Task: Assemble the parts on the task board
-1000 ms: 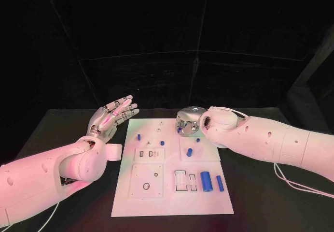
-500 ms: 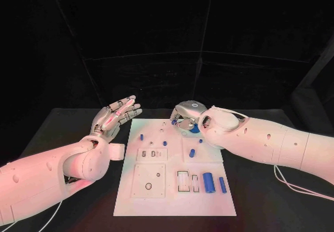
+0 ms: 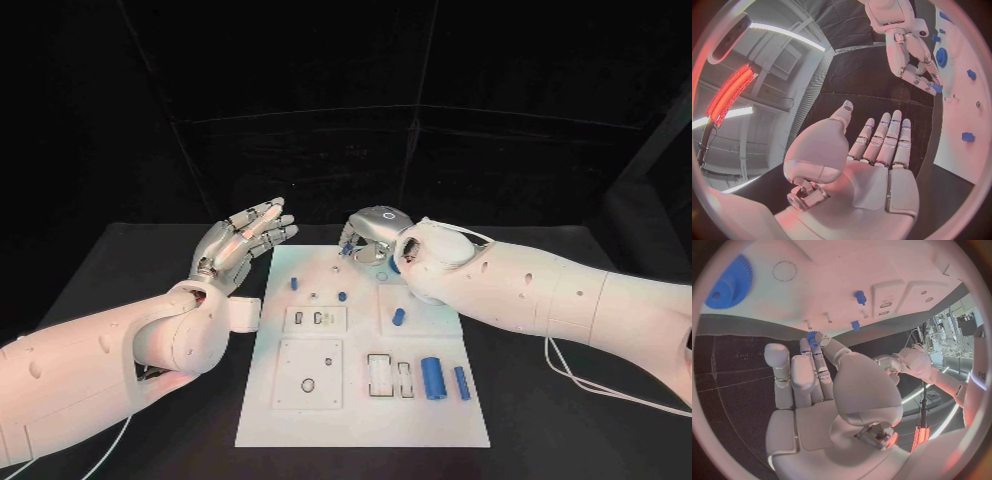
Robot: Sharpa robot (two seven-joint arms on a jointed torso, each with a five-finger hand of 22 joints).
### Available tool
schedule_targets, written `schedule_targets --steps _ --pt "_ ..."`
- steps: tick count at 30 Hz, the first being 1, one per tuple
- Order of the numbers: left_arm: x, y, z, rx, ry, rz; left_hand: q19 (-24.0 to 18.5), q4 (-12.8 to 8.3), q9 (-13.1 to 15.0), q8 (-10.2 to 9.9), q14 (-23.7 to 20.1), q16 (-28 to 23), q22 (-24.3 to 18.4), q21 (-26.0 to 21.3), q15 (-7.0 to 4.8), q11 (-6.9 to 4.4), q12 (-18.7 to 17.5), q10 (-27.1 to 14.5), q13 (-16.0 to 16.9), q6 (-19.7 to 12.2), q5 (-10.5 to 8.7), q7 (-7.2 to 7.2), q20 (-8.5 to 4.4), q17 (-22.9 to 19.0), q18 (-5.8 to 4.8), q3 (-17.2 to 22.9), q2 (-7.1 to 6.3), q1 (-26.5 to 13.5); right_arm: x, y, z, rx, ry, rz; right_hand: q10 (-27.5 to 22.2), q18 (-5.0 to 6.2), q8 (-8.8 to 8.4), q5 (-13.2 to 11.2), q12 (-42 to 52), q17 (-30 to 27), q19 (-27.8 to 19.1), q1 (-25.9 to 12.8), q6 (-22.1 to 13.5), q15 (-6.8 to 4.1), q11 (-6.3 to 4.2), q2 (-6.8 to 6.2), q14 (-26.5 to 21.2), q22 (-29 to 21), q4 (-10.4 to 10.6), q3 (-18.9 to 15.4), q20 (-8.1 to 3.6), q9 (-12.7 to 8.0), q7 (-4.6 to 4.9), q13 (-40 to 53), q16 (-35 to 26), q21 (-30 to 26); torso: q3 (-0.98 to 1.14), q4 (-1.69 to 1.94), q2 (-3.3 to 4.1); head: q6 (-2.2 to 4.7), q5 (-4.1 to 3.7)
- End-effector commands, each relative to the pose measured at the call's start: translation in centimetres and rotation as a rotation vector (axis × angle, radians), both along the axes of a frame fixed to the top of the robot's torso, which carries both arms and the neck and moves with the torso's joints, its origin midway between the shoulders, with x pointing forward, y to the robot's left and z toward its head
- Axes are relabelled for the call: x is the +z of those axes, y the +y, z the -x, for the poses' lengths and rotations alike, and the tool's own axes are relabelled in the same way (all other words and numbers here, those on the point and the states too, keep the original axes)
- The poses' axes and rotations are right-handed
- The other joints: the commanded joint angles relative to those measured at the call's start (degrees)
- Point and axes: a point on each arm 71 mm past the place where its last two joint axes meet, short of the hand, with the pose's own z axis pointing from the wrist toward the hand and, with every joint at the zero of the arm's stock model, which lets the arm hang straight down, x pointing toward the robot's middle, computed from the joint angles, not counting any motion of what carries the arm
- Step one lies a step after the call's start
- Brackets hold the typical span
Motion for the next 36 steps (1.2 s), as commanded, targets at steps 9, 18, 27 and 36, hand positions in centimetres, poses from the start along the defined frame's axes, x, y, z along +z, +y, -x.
schedule_targets --steps 9,18,27,36 --pt "0.6 -0.4 0.2 -0.014 -0.049 0.028 0.6 -0.2 0.0 0.2 0.4 -0.2 0.1 0.2 -0.06 0.19 0.1 0.2 0.0 0.2 0.10 7.16 0.00 -0.1 0.63 0.1 -0.02 -0.4 -0.6 0.8 -1.0 -0.041 0.058 0.022 -0.1 -0.72 -0.22 -0.2 0.0 0.1 -0.5 -0.2 -0.4 0.29 0.11 -0.74 1.2 0.1 0.3 0.6 0.05 0.0 0.29 -0.1 0.2 0.4 -0.05 0.02 0.12 -0.29 -0.29" --pt "0.7 -0.5 0.2 -0.018 -0.050 0.030 0.7 -0.2 0.0 0.2 0.4 -0.1 0.1 0.3 -0.07 0.19 0.1 0.3 0.0 0.3 0.10 7.16 -0.01 -0.1 0.64 0.1 0.01 -0.4 -0.7 1.2 -1.4 -0.054 0.063 0.028 -0.2 -0.70 -0.22 -0.2 0.0 -0.1 -0.6 -0.3 -0.4 0.31 0.12 -0.83 1.2 0.0 0.4 0.7 0.07 0.0 0.30 -0.1 0.1 0.4 -0.01 0.06 0.13 -0.68 0.04" --pt "0.8 -0.6 0.2 -0.019 -0.052 0.031 0.8 -0.2 0.0 0.2 0.4 -0.1 0.1 0.3 -0.07 0.19 0.1 0.3 0.0 0.3 0.10 7.16 -0.01 -0.1 0.64 0.1 0.02 -0.4 -0.9 1.4 -1.8 -0.078 0.070 0.036 -0.4 -0.70 -0.26 -0.2 0.0 -0.2 -0.7 -0.5 -0.6 0.35 0.16 -1.11 1.1 0.1 0.6 1.1 0.12 0.0 0.33 -0.1 0.1 0.4 -0.02 0.08 0.14 -0.80 0.05" --pt "0.7 -0.7 0.2 -0.023 -0.050 0.032 0.8 -0.2 0.0 0.2 0.4 -0.2 0.1 0.3 -0.08 0.19 0.1 0.3 0.0 0.3 0.10 7.16 -0.01 -0.1 0.65 0.1 0.04 -0.4 -1.0 1.8 -2.0 -0.082 0.074 0.040 -0.8 -0.63 -0.35 -0.2 0.0 -0.6 -1.0 -0.8 -0.9 0.44 0.26 -1.61 1.0 -0.3 0.9 1.6 0.20 0.0 0.41 -0.1 -0.1 0.3 -0.02 0.09 0.18 -1.08 0.02"
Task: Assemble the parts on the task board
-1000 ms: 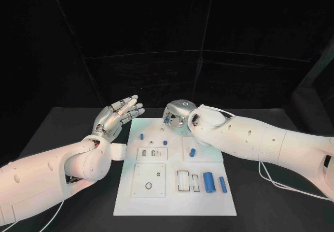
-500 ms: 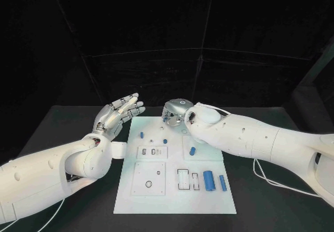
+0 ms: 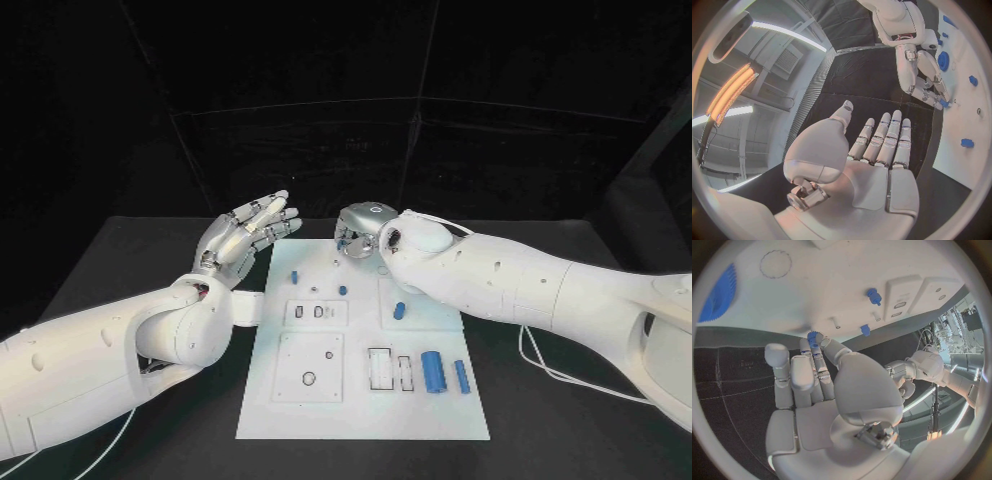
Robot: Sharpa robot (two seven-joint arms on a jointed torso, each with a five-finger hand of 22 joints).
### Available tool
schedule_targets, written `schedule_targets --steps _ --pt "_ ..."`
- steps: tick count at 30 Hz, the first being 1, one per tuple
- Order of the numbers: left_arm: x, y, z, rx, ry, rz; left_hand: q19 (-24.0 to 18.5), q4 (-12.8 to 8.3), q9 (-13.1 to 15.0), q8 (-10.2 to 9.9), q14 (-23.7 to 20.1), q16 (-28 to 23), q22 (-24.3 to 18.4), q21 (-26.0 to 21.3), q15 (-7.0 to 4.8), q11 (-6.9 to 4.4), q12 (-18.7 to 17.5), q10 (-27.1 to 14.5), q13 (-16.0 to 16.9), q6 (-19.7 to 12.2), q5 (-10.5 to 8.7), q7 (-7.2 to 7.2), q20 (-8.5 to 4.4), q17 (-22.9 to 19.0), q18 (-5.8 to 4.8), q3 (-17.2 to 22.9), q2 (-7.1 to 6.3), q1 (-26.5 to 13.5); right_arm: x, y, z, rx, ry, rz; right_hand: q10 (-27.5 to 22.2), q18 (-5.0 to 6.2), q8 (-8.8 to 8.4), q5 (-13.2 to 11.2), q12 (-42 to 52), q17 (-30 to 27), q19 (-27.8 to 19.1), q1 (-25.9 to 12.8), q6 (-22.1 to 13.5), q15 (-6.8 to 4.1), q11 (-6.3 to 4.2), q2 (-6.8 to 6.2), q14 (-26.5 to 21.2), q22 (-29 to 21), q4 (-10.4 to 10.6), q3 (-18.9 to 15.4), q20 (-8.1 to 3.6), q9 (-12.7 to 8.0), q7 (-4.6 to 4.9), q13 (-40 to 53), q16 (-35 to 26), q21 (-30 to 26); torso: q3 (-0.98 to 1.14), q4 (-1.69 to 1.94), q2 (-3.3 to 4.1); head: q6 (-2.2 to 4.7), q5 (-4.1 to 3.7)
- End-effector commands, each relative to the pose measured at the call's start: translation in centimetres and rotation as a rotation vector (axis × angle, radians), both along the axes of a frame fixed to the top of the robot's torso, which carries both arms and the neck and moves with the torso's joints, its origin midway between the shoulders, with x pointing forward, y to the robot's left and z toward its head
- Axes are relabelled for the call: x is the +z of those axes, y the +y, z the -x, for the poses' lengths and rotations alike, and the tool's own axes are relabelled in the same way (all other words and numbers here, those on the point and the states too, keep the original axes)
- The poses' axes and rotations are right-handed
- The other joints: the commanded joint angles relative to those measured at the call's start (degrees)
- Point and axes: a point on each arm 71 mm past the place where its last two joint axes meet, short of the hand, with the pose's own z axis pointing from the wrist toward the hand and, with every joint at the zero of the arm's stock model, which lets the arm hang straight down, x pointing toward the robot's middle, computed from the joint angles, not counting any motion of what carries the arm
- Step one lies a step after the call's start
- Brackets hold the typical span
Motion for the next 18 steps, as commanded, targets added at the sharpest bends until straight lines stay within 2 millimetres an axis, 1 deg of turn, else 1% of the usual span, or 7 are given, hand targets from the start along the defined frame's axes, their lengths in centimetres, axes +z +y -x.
schedule_targets --steps 1,6,9,12,13,15,18 --pt "0.5 -0.1 0.1 -0.006 -0.046 0.024 0.5 -0.2 0.0 0.2 0.4 -0.1 0.0 0.3 -0.08 0.19 0.1 0.3 0.0 0.3 0.10 7.16 -0.05 -0.1 0.64 0.1 0.04 -0.4 0.0 0.0 -0.1 -0.013 0.010 0.011 -0.7 -0.62 -0.04 0.1 0.0 -0.1 -0.4 0.2 -0.6 0.44 0.03 -0.70 0.9 -0.2 0.1 0.4 0.02 0.0 0.07 0.0 -0.1 0.1 -0.01 0.02 0.02 -0.07 -0.06" --pt "0.5 -0.1 0.1 -0.008 -0.045 0.024 0.5 -0.2 0.0 0.2 0.4 -0.1 0.0 0.3 -0.08 0.19 0.1 0.3 0.0 0.3 0.10 7.16 -0.05 -0.1 0.64 0.1 0.04 -0.4 -0.1 0.1 -0.1 -0.009 0.021 0.017 -1.0 -0.61 -0.08 0.0 0.0 -0.3 -0.6 -0.1 -0.9 0.51 0.12 -1.10 0.9 -0.2 0.3 0.8 0.09 -0.1 0.13 0.0 -0.1 0.1 -0.04 0.08 0.07 -0.14 -0.08" --pt "0.5 -0.1 0.0 -0.008 -0.045 0.024 0.5 -0.2 0.0 0.2 0.4 -0.1 0.0 0.3 -0.08 0.19 0.1 0.3 0.0 0.3 0.10 7.16 -0.05 -0.1 0.64 0.1 0.04 -0.4 -0.1 0.1 -0.2 -0.009 0.026 0.021 -2.1 -0.57 -0.26 -0.1 -0.2 -0.8 -0.9 -0.6 -2.0 0.76 0.38 -1.89 0.7 -0.6 0.8 1.2 0.26 -0.2 0.40 -0.2 -0.4 0.0 -0.03 0.00 0.03 -0.24 -0.01" --pt "0.5 -0.1 0.0 -0.008 -0.044 0.023 0.5 -0.2 0.0 0.2 0.4 -0.1 0.0 0.3 -0.08 0.19 0.1 0.3 0.0 0.3 0.10 7.16 -0.05 -0.1 0.64 0.1 0.04 -0.4 -0.1 0.0 -0.2 -0.015 0.023 0.019 -5.6 -0.21 -0.36 -0.2 -0.2 -2.9 -2.3 -1.5 -4.9 1.43 1.20 -3.36 0.1 -2.8 1.7 1.4 0.80 -0.4 1.03 -0.4 -1.9 -1.2 -0.03 -0.03 0.02 -0.23 0.02" --pt "0.5 -0.1 0.0 -0.008 -0.043 0.023 0.5 -0.2 0.0 0.2 0.4 -0.2 0.0 0.3 -0.08 0.19 0.1 0.3 0.0 0.3 0.10 7.16 -0.05 -0.1 0.64 0.1 0.04 -0.4 -0.1 -0.2 -0.2 -0.018 0.015 0.013 -8.8 0.18 -0.31 -0.7 -0.2 -4.2 -3.7 -1.9 -8.2 1.88 1.72 -4.53 -0.3 -5.0 2.2 0.8 1.18 -0.5 1.30 -0.4 -2.8 -2.4 -0.03 -0.03 0.02 -0.23 0.02" --pt "0.5 0.0 0.0 -0.008 -0.043 0.023 0.5 -0.3 0.0 0.2 0.4 -0.2 0.0 0.3 -0.08 0.19 0.1 0.3 0.0 0.1 0.10 7.16 -0.05 -0.1 0.65 0.1 0.05 -0.4 0.1 -0.5 -0.2 -0.023 -0.003 0.000 -11.7 0.64 -0.26 -1.1 -0.1 -6.1 -5.2 -1.5 -10.1 2.05 1.96 -5.26 -0.8 -7.5 2.6 -0.1 1.49 -0.3 1.29 -0.3 -4.3 -3.9 -0.01 -0.04 0.02 -0.17 0.02" --pt "0.5 0.0 0.0 -0.007 -0.042 0.022 0.5 -0.3 0.0 0.2 0.4 -0.2 0.0 0.3 -0.08 0.19 0.1 0.3 0.0 0.1 0.10 7.16 -0.05 -0.1 0.65 0.1 0.05 -0.4 0.4 -1.1 0.0 -0.027 -0.024 -0.021 -14.1 0.87 -0.22 -1.3 0.2 -7.2 -5.9 -0.9 -12.0 2.16 2.06 -5.89 -1.0 -8.9 3.4 -1.6 1.63 -0.3 1.31 -0.3 -5.1 -4.9 0.05 -0.12 0.01 -0.09 0.09"
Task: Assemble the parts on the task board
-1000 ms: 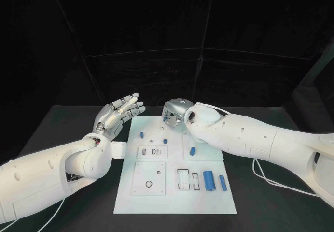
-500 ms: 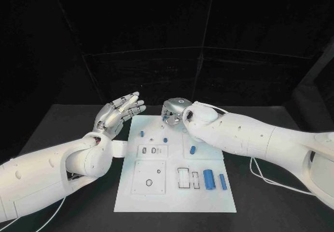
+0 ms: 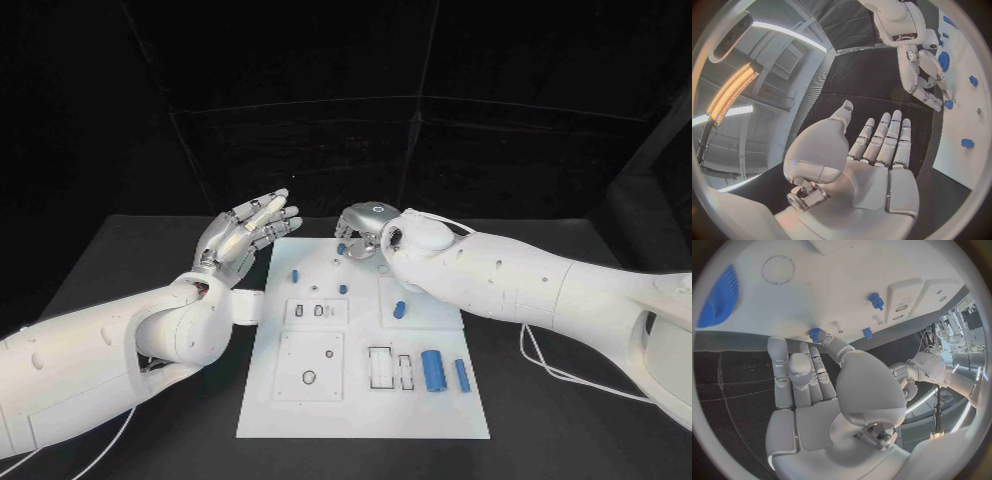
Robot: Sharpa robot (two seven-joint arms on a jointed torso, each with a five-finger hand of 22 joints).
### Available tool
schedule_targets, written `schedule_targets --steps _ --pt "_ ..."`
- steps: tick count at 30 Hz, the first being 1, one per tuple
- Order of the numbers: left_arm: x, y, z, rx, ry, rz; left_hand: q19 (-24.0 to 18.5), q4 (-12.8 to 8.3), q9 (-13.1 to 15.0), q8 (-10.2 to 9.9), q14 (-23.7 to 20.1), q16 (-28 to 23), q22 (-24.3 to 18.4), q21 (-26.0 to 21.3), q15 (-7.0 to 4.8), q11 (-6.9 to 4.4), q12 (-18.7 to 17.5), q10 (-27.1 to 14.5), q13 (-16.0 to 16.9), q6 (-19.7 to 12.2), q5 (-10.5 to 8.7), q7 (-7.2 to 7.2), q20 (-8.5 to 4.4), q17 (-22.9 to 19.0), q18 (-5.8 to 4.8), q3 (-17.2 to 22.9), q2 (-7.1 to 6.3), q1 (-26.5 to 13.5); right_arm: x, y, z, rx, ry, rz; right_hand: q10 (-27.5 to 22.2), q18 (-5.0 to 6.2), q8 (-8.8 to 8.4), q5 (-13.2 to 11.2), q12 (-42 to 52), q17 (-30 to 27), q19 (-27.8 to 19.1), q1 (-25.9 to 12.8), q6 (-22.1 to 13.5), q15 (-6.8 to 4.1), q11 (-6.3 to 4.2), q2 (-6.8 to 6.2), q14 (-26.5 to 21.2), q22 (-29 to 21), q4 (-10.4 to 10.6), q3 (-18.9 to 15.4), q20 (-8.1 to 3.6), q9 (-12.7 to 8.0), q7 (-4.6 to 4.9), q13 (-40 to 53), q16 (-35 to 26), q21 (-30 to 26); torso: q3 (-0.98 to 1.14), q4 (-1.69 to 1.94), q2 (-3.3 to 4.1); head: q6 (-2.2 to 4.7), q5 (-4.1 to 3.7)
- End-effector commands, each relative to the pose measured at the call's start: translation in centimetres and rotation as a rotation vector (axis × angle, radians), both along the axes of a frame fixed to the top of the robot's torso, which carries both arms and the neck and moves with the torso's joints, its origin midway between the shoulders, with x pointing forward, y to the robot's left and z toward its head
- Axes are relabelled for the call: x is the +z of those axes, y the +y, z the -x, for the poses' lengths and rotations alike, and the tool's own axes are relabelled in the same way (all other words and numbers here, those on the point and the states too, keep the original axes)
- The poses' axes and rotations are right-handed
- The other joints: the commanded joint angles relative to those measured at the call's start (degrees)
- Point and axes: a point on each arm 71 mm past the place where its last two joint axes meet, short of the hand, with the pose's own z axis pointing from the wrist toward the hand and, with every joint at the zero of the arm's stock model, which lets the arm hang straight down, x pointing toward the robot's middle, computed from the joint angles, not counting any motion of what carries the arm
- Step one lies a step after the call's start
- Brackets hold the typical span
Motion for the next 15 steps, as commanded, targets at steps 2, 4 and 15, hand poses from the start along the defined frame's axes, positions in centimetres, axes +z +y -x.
schedule_targets --steps 2,4,15 --pt "0.4 0.1 0.0 -0.003 -0.041 0.020 0.5 -0.3 0.0 0.2 0.4 -0.2 0.0 0.3 -0.08 0.19 0.1 0.3 0.0 0.1 0.10 7.16 -0.05 -0.1 0.65 0.1 0.05 -0.4 0.8 -1.3 0.4 -0.013 -0.051 -0.055 -1.5 0.84 -0.03 -0.3 0.3 -0.5 -0.2 0.3 -1.0 0.31 0.08 -0.64 -0.2 -0.7 0.6 -1.3 0.09 0.1 0.06 0.1 -0.4 -0.5 0.10 -0.16 -0.02 0.17 0.09" --pt "0.4 0.2 0.0 -0.001 -0.041 0.019 0.5 -0.3 0.0 0.2 0.4 -0.2 0.0 0.3 -0.08 0.19 0.1 0.3 0.0 0.1 0.10 7.16 -0.05 -0.1 0.65 0.1 0.05 -0.4 1.0 -2.1 0.8 -0.015 -0.059 -0.076 -1.2 0.79 0.12 0.0 0.7 -0.6 0.1 0.5 -0.8 0.35 0.15 -0.63 -0.1 -0.7 1.1 -1.8 0.13 0.2 0.19 0.2 -0.5 -0.5 0.08 -0.18 -0.04 0.29 0.04" --pt "0.4 0.8 0.0 0.008 -0.039 0.014 0.4 -0.3 0.0 0.1 0.4 -0.2 0.0 0.3 -0.07 0.19 0.1 0.2 -0.1 0.1 0.11 7.16 -0.05 -0.1 0.65 0.2 0.07 -0.4 1.9 -9.6 2.9 -0.124 0.046 -0.168 15.9 -0.86 1.21 3.4 9.9 9.0 6.7 -3.3 3.5 -1.74 -2.88 -3.15 2.7 9.0 6.6 -6.1 -1.40 0.7 -1.39 3.4 6.7 5.0 0.16 -1.23 -0.23 0.98 -0.19"
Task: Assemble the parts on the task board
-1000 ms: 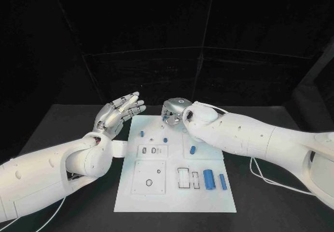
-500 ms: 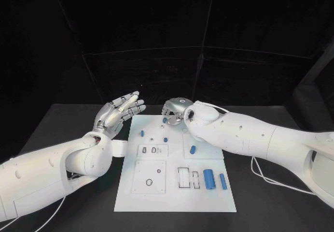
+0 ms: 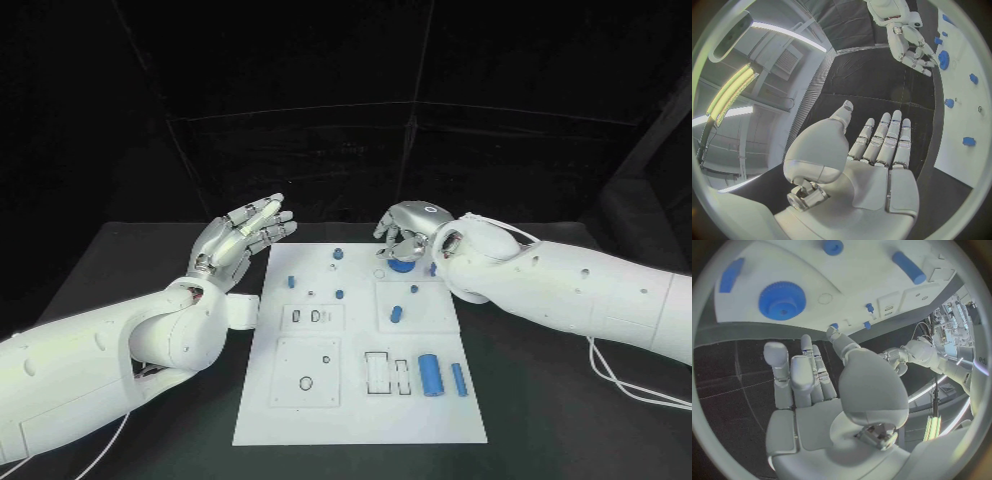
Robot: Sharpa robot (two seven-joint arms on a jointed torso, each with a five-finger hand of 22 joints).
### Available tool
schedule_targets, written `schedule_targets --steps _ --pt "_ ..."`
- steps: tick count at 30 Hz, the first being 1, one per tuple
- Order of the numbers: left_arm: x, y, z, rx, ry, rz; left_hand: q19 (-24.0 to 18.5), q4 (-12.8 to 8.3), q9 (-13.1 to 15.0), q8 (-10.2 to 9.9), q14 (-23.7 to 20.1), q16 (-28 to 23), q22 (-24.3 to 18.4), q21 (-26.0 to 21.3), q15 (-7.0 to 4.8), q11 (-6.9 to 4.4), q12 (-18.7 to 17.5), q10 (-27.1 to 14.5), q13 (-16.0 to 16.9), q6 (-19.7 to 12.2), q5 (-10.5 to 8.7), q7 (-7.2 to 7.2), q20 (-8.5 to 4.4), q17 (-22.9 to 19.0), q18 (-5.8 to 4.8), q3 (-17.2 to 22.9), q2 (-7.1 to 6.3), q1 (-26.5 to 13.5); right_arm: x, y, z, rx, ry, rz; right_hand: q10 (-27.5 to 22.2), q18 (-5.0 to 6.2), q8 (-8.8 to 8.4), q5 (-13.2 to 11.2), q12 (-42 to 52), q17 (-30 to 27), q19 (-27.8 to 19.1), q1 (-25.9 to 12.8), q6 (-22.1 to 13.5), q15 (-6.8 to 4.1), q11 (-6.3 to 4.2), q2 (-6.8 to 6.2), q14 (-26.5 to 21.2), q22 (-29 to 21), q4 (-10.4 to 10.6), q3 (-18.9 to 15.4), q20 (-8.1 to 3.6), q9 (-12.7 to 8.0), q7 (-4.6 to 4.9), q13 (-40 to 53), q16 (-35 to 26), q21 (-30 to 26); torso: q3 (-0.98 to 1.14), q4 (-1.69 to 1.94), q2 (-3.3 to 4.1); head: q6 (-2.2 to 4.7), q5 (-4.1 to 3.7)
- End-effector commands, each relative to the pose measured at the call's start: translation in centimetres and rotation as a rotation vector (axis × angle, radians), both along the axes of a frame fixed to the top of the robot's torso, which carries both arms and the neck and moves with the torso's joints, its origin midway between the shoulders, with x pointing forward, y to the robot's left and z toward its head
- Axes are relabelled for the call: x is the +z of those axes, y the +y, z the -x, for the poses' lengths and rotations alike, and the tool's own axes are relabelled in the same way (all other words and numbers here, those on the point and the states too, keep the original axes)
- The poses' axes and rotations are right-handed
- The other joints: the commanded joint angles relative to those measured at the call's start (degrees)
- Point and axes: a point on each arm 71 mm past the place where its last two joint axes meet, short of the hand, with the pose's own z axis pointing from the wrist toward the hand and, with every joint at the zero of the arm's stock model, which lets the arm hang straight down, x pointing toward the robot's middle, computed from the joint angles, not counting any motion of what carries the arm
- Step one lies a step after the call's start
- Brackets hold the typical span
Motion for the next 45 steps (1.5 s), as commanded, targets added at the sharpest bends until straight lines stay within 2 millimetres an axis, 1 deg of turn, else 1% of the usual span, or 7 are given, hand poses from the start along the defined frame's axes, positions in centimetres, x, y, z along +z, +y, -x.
schedule_targets --steps 1,5,10,12,17,29,45 --pt "0.4 0.0 0.0 -0.005 -0.038 0.018 0.3 -0.3 0.0 0.1 0.4 -0.2 0.0 0.3 -0.07 0.19 0.1 0.2 -0.1 0.1 0.11 7.16 -0.05 -0.1 0.65 0.2 0.07 -0.4 -0.1 -1.9 0.0 -0.076 0.101 -0.070 4.5 -1.08 -0.17 0.3 2.4 2.6 1.7 -2.0 -0.5 -1.04 -1.14 -0.98 1.9 2.8 2.0 -2.1 -0.83 -0.1 -0.89 1.5 2.0 1.6 0.05 -0.65 -0.07 0.21 -0.16" --pt "0.4 -0.1 0.0 -0.011 -0.035 0.023 0.3 -0.3 0.0 0.1 0.4 -0.2 0.0 0.3 -0.07 0.19 0.1 0.2 -0.1 0.1 0.11 7.16 -0.05 -0.1 0.65 0.2 0.07 -0.4 -0.5 -4.2 0.1 -0.126 0.181 -0.054 8.6 -1.91 -0.51 1.1 7.5 6.1 4.0 -0.9 -1.8 -1.95 -2.10 -2.26 2.4 7.1 5.6 -8.8 -1.93 -0.3 -1.55 6.3 4.8 4.2 0.17 -0.95 -0.03 0.22 -0.27" --pt "0.3 -0.4 -0.1 -0.024 -0.033 0.032 0.3 -0.3 0.0 0.1 0.4 -0.2 0.0 0.3 -0.06 0.19 0.1 0.2 -0.1 -0.1 0.11 7.15 -0.04 -0.1 0.64 0.2 0.08 -0.3 -0.9 -5.5 0.1 -0.151 0.243 -0.028 6.0 -3.01 0.48 2.5 20.7 8.5 6.0 4.6 -3.2 -2.19 -2.47 -1.22 2.4 11.9 13.5 -18.2 -1.74 -0.1 -1.70 20.5 6.9 7.0 0.12 -0.59 -0.02 0.04 -0.71" --pt "0.3 -0.5 -0.1 -0.026 -0.033 0.033 0.2 -0.4 0.0 0.1 0.4 -0.2 0.0 0.2 -0.05 0.20 0.1 0.2 -0.1 -0.1 0.11 7.15 -0.04 -0.1 0.64 0.2 0.09 -0.3 -1.1 -5.6 0.0 -0.157 0.254 -0.023 4.9 -3.05 1.13 2.5 32.0 9.1 6.5 6.6 -3.6 -1.88 -2.06 -0.81 2.4 13.6 17.2 -19.6 -1.85 -0.1 -1.30 33.2 7.5 8.0 0.15 -0.61 -0.02 0.01 -0.67" --pt "0.3 -0.6 -0.2 -0.030 -0.032 0.035 0.1 -0.4 0.0 0.1 0.4 -0.3 -0.1 0.2 -0.05 0.21 0.0 0.1 -0.1 -0.2 0.11 7.15 -0.04 -0.1 0.63 0.2 0.10 -0.3 -1.4 -5.5 -0.5 -0.165 0.272 -0.013 6.4 -3.44 1.98 3.3 46.2 9.9 7.6 9.2 -4.3 -1.60 -1.82 -1.08 2.5 16.4 19.5 -20.5 -1.53 -0.1 -1.09 49.0 8.3 9.5 0.21 -0.53 0.01 -0.09 -0.74" --pt "0.2 -0.7 -0.3 -0.033 -0.028 0.035 0.1 -0.4 -0.1 0.0 0.3 -0.3 -0.1 0.2 -0.03 0.21 0.0 0.0 -0.1 -0.3 0.10 7.15 -0.04 -0.2 0.62 0.2 0.12 -0.3 -1.7 -4.3 -1.1 -0.151 0.280 0.016 14.7 -4.62 3.32 4.2 68.0 13.0 11.1 10.5 -4.4 -1.22 -1.34 0.16 3.0 23.3 19.7 -21.1 -1.21 -0.1 -0.95 72.8 10.7 12.8 0.06 -0.52 -0.01 -0.10 -0.69" --pt "0.1 -0.7 -0.4 -0.042 -0.020 0.036 0.1 -0.4 -0.1 0.0 0.2 -0.4 -0.1 0.2 0.00 0.23 -0.1 -0.3 -0.1 -0.4 0.09 7.16 -0.04 -0.2 0.59 0.2 0.12 -0.4 -1.6 -3.3 -1.4 -0.137 0.231 0.036 16.1 -5.19 3.72 4.1 70.8 14.6 12.8 10.8 -4.2 -1.11 -1.25 1.25 3.2 26.4 18.7 -20.9 -1.11 -0.1 -0.89 76.0 11.8 14.1 0.08 -0.53 -0.04 -0.30 -0.75"
